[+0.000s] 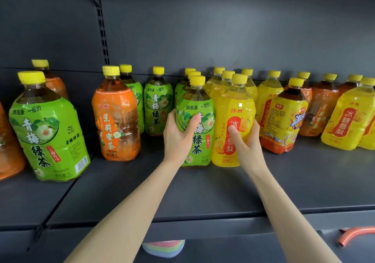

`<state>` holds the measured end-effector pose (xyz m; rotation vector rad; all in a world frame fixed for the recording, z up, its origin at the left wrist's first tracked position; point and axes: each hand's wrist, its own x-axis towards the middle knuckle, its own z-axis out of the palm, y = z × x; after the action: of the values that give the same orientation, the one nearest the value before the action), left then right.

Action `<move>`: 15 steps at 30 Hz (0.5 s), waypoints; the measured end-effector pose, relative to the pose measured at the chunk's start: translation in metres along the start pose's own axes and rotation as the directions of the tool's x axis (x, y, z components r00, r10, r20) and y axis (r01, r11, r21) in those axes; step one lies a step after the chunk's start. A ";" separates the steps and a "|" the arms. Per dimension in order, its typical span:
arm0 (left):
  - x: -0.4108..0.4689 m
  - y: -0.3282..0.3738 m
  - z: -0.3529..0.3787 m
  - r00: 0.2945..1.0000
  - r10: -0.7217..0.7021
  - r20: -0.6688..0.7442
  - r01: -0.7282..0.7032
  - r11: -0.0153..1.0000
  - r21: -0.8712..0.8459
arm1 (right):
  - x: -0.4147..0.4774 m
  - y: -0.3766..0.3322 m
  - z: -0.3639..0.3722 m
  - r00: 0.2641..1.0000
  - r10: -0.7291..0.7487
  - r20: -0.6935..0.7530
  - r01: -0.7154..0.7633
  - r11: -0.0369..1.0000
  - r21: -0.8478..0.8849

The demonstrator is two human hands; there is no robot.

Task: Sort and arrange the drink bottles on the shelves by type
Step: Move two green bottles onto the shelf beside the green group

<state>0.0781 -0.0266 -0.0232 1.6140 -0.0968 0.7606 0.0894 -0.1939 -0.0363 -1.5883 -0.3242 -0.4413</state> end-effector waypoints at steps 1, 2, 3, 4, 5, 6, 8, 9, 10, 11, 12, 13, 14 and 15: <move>0.000 -0.001 0.000 1.000 0.007 -0.004 -0.007 1.000 0.009 | 0.000 0.000 0.000 1.000 -0.001 0.000 0.001 1.000 -0.003; 0.001 -0.001 0.001 1.000 0.009 -0.006 -0.008 1.000 0.019 | 0.000 0.000 0.000 1.000 -0.001 0.001 0.001 1.000 -0.005; 0.000 -0.001 0.000 1.000 0.008 -0.006 -0.008 1.000 0.029 | 0.000 0.000 0.000 1.000 -0.002 0.003 0.002 1.000 -0.006; 0.000 -0.002 0.000 1.000 0.007 -0.004 -0.007 0.999 0.036 | -0.001 -0.001 0.000 1.000 -0.001 0.006 0.001 1.000 -0.005; 0.000 -0.001 0.000 1.000 0.008 -0.001 -0.008 0.999 0.042 | -0.002 -0.002 0.001 1.000 0.002 0.008 -0.002 1.000 -0.005; -0.001 -0.001 0.000 1.000 0.004 0.003 -0.004 0.999 0.046 | -0.002 -0.003 0.001 1.000 0.007 0.008 -0.007 1.000 -0.009; -0.001 0.002 -0.002 1.000 -0.016 0.018 0.016 0.999 0.047 | -0.002 -0.004 0.001 1.000 0.013 0.009 -0.012 1.000 -0.018; -0.002 0.003 -0.002 0.999 -0.027 0.025 0.026 0.999 0.046 | -0.003 -0.005 0.001 1.000 0.018 0.013 -0.017 1.000 -0.017; -0.003 0.005 -0.003 0.999 -0.037 0.032 0.035 0.999 0.042 | -0.003 -0.006 0.000 1.000 0.019 0.018 -0.019 1.000 -0.013; -0.004 0.006 -0.004 0.998 -0.047 0.041 0.045 0.998 0.039 | -0.004 -0.008 0.000 0.999 0.023 0.025 -0.023 1.000 -0.014; -0.005 0.007 -0.005 0.997 -0.052 0.049 0.050 0.998 0.041 | -0.005 -0.009 -0.001 0.999 0.032 0.027 -0.032 0.999 -0.020; -0.006 0.008 -0.006 0.997 -0.053 0.058 0.051 0.998 0.047 | -0.004 -0.008 -0.001 0.999 0.043 0.024 -0.042 0.999 -0.032; -0.006 0.008 -0.007 0.996 -0.056 0.072 0.052 0.997 0.060 | -0.005 -0.009 -0.002 0.999 0.048 0.017 -0.047 0.997 -0.054; -0.006 0.009 -0.008 0.994 -0.060 0.089 0.053 0.996 0.075 | -0.005 -0.010 -0.003 0.999 0.048 0.007 -0.047 0.995 -0.092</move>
<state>0.0661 -0.0229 -0.0186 1.7137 -0.0897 0.6533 0.0804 -0.1963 -0.0296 -1.6848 -0.2757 -0.4169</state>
